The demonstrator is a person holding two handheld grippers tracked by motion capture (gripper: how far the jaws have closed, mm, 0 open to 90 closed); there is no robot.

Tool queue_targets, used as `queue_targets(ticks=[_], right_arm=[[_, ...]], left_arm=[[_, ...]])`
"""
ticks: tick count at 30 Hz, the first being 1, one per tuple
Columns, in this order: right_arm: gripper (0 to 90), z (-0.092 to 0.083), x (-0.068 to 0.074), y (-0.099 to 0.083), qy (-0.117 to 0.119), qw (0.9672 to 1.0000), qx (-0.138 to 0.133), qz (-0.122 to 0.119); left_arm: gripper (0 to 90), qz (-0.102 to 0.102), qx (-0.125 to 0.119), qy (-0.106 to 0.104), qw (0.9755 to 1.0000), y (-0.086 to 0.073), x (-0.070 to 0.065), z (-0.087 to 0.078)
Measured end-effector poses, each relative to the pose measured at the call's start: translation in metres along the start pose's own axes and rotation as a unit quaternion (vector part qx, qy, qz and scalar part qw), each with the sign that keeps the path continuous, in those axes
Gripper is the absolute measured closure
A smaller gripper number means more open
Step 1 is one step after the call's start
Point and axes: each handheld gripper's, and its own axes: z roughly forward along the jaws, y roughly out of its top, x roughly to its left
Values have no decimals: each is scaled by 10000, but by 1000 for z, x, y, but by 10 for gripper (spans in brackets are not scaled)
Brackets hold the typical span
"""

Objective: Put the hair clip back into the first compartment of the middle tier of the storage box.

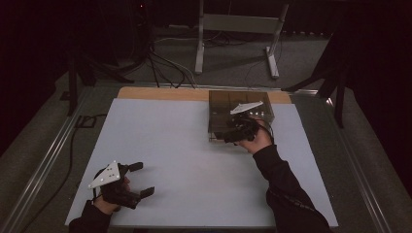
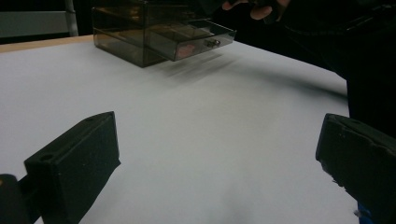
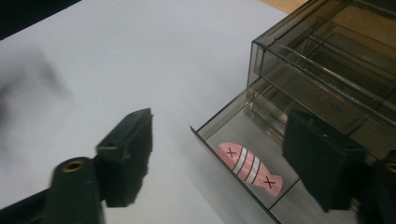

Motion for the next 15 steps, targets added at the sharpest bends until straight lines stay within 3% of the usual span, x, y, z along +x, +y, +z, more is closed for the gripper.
queue_targets(ticks=[7,12,15], right_arm=[[139,-3,7,2,-37,10000,-53,-15],[31,-8,10,0,166,9998,-128,-72],[17,-10,12,-2,198,9996,-140,-116]], left_arm=[[5,-19,-13,25,10000,1,0,1],[5,-10,5,7,10000,1,0,2],[5,-5,0,15,10000,1,0,1]])
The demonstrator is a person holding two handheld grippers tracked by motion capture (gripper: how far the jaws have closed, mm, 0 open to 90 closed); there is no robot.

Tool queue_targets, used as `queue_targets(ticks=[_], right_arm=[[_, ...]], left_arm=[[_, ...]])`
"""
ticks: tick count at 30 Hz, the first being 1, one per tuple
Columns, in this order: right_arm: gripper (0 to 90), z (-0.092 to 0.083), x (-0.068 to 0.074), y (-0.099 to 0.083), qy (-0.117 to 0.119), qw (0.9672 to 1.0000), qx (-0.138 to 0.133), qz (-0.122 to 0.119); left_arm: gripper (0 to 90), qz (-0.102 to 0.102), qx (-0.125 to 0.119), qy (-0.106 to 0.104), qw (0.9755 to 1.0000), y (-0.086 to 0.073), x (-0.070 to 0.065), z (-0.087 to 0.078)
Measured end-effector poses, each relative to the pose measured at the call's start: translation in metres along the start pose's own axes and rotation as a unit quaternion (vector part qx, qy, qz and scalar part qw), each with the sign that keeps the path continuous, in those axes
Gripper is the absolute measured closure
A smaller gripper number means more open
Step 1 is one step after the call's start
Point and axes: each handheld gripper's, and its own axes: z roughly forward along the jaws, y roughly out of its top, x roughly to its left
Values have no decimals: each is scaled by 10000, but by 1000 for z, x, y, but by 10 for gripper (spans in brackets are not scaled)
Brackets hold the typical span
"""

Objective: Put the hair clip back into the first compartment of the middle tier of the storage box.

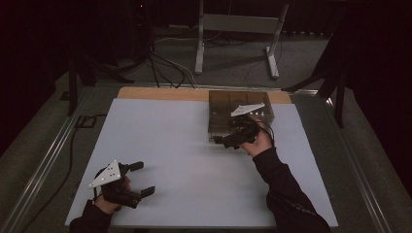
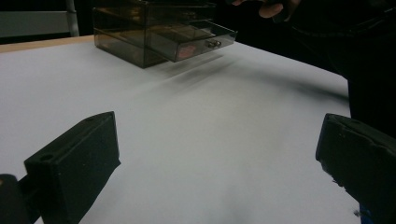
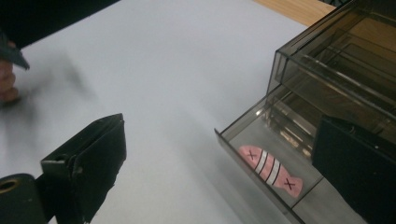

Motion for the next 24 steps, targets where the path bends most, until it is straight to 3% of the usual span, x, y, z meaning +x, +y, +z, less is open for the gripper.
queue_targets(ticks=[3,11,24], right_arm=[[0,-2,2,-2,48,10000,-41,-27],[0,-10,6,-6,-107,9996,-269,-39],[0,-18,17,-27,1,9991,-427,-64]], left_arm=[[5,4,8,-1,10000,0,0,0],[5,27,19,-18,10000,-1,-1,-1],[5,41,30,-27,10000,-1,-1,-1]])
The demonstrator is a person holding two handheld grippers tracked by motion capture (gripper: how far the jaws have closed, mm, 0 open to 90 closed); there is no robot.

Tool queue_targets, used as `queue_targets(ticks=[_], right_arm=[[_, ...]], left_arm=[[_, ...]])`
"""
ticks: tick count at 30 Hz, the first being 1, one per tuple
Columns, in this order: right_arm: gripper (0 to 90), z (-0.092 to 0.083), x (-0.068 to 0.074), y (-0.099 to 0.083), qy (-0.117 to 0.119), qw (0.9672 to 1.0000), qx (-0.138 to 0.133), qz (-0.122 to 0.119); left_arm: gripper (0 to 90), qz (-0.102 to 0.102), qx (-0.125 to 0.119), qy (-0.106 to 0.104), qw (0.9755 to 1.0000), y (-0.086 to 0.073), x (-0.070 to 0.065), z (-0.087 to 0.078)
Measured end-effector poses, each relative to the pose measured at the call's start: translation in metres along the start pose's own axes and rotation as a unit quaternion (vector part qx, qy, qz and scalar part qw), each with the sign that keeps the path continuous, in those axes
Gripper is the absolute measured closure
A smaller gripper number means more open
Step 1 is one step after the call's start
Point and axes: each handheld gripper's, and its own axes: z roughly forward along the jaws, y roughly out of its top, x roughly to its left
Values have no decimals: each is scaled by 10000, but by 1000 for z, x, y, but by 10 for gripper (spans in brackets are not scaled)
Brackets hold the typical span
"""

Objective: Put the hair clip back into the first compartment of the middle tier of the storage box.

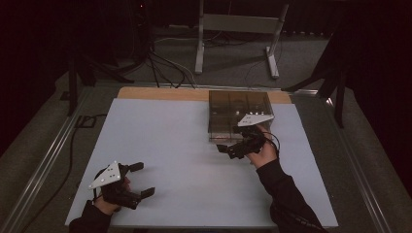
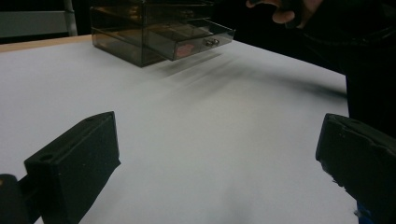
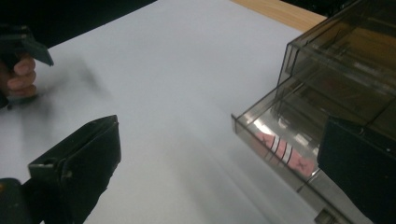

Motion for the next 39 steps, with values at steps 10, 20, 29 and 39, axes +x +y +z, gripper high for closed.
queue_targets(ticks=[10,20,29,39], right_arm=[[0,1,1,-27,21,10000,-15,27],[0,1,4,-52,-29,10000,-41,-33],[0,2,8,-69,129,9998,-62,-132],[0,-2,4,-87,93,10000,18,-8]], left_arm=[[5,-2,2,-9,10000,0,0,0],[5,4,7,-23,10000,0,0,1],[5,-2,7,-29,10000,0,0,0],[5,-5,10,-35,10000,0,0,0]])
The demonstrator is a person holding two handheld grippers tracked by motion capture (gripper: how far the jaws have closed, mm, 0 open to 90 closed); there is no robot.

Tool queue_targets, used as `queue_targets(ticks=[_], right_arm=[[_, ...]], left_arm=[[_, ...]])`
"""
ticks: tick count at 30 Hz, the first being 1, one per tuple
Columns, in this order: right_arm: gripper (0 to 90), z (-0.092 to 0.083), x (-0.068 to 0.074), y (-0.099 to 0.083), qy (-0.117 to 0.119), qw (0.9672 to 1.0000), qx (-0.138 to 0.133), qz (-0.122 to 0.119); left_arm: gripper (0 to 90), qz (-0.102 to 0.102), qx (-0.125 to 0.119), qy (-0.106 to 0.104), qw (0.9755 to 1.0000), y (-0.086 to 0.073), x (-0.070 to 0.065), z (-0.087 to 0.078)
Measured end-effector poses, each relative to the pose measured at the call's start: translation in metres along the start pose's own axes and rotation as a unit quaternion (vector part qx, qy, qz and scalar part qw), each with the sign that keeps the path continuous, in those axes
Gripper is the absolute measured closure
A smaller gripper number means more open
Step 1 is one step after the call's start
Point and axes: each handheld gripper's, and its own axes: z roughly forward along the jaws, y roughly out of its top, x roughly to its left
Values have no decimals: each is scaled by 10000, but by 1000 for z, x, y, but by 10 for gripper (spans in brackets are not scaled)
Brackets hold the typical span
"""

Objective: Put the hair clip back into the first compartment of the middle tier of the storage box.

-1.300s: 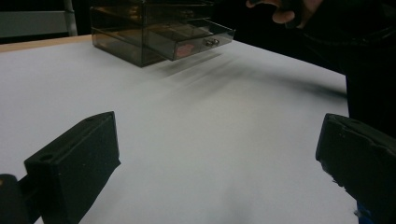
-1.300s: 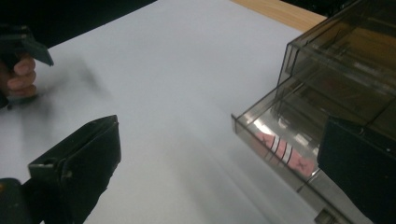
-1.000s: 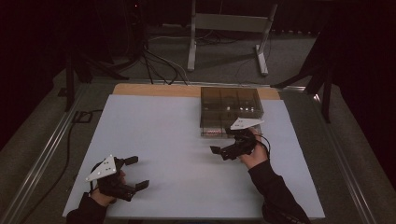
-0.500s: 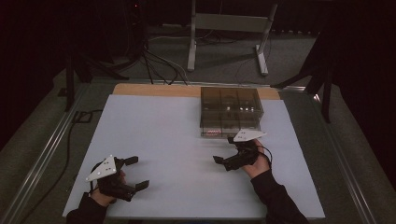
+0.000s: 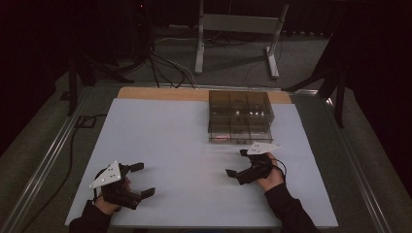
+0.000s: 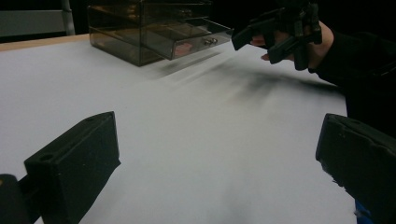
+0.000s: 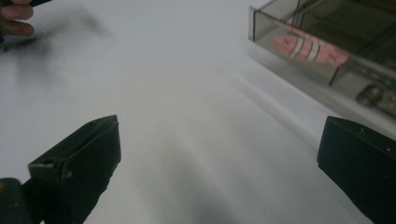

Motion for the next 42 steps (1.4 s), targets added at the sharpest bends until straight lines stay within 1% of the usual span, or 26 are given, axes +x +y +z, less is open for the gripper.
queue_targets(ticks=[2,6,11,19,27,34,38,40,41,42], right_arm=[[0,-1,-1,-4,-3,10000,58,62],[0,-6,-3,-9,1,9999,24,128],[0,-11,-4,-17,-127,9998,50,123],[0,-21,-5,-28,-224,9995,119,209],[0,-37,-7,-39,-298,9990,55,325],[0,-50,-9,-47,-464,9981,3,404],[0,-58,-10,-52,-528,9975,-72,467],[0,-62,-10,-54,-522,9974,-128,478],[0,-65,-10,-55,-577,9970,-158,487],[0,-65,-10,-55,-577,9970,-158,487]], left_arm=[[5,7,-7,2,10000,0,0,0],[5,4,-3,-2,10000,0,0,0],[4,3,-8,-1,10000,0,0,0],[5,13,1,2,10000,0,0,0],[5,28,2,15,10000,0,0,0],[5,28,3,16,10000,0,0,0],[4,42,10,17,10000,0,-1,0],[5,44,12,17,10000,0,-1,0],[4,46,15,19,10000,0,-1,0],[5,46,15,19,10000,0,-1,0]])
